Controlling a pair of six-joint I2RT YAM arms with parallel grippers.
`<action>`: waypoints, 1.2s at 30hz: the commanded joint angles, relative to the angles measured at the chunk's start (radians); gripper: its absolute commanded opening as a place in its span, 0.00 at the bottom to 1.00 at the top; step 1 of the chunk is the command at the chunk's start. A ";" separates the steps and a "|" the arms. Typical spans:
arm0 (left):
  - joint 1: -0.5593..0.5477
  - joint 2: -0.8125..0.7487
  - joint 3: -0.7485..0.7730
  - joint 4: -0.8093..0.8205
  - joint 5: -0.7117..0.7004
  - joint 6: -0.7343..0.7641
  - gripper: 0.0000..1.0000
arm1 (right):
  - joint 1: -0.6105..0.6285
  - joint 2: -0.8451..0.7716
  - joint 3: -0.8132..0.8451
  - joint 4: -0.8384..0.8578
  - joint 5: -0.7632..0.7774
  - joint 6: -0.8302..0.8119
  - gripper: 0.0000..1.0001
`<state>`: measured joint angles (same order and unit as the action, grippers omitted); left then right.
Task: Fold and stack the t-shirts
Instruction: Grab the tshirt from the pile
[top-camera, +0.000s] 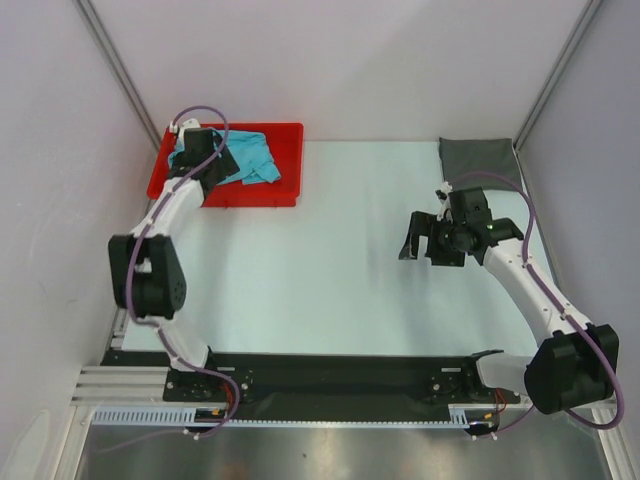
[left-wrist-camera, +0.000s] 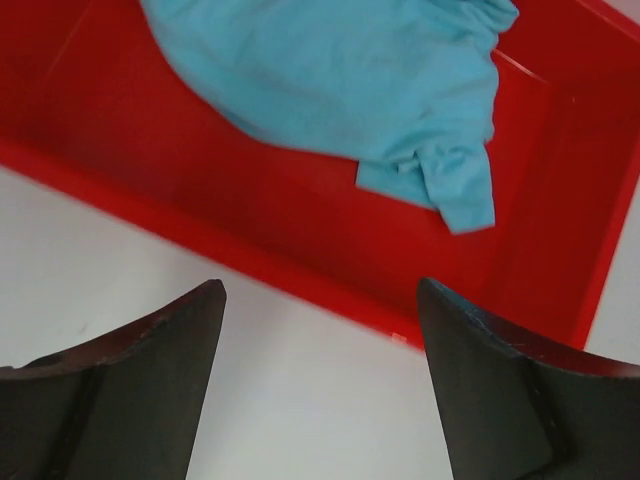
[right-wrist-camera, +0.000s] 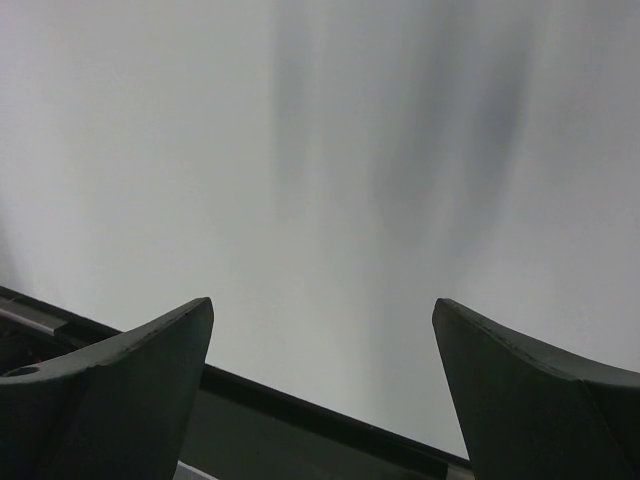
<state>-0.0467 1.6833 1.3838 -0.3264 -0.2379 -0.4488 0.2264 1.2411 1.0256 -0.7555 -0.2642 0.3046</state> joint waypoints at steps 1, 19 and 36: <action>0.002 0.148 0.176 0.076 -0.064 0.035 0.83 | 0.005 -0.040 -0.002 -0.008 -0.037 -0.027 1.00; 0.041 0.745 0.745 -0.005 -0.040 -0.086 0.75 | -0.153 0.148 0.091 0.030 -0.069 0.048 1.00; 0.142 0.860 0.825 0.069 0.127 -0.208 0.51 | -0.032 0.136 0.080 0.032 0.017 0.246 1.00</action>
<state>0.0818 2.5237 2.1571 -0.2966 -0.1513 -0.6220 0.1822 1.4490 1.1088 -0.7151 -0.2787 0.5087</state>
